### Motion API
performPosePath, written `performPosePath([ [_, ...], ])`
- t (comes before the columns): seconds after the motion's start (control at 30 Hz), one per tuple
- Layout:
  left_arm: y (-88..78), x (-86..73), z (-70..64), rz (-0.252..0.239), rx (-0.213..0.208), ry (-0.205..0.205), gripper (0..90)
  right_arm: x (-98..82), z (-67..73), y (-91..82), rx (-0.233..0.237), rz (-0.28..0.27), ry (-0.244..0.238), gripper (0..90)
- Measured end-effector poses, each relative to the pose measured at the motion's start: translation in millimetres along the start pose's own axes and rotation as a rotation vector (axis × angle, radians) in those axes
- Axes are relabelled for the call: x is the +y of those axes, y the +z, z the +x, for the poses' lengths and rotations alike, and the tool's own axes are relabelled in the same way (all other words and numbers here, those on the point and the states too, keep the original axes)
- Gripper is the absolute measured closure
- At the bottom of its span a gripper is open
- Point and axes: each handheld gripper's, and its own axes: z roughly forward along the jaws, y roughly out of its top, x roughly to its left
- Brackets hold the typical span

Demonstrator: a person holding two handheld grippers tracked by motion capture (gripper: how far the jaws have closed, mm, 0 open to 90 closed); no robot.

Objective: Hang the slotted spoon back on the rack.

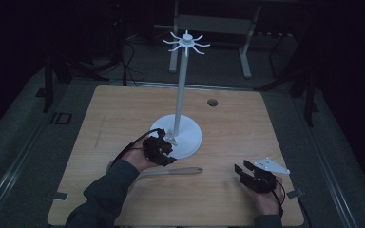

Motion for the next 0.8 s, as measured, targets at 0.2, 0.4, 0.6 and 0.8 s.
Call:
performPosePath([
  [0.2,8.7,1.9,-3.6,0.031,-0.016,0.014,59.2,-0.2,0.6,0.6,0.002,0.002,-0.003,53.2],
  [0.4,17.7,2.9,-6.2,0.084,-0.019,0.046,59.6,-0.3,0.1,0.3,0.002,0.001,-0.001,53.2],
  [0.6,24.6,3.0,-7.7,0.104,-0.035,0.048,60.7,-0.3,-0.1,0.1,0.002,0.001,-0.001,53.2],
  [0.8,29.9,2.7,-7.5,0.129,-0.045,0.051,61.2,-0.4,-0.2,0.2,0.002,0.004,-0.001,53.2],
])
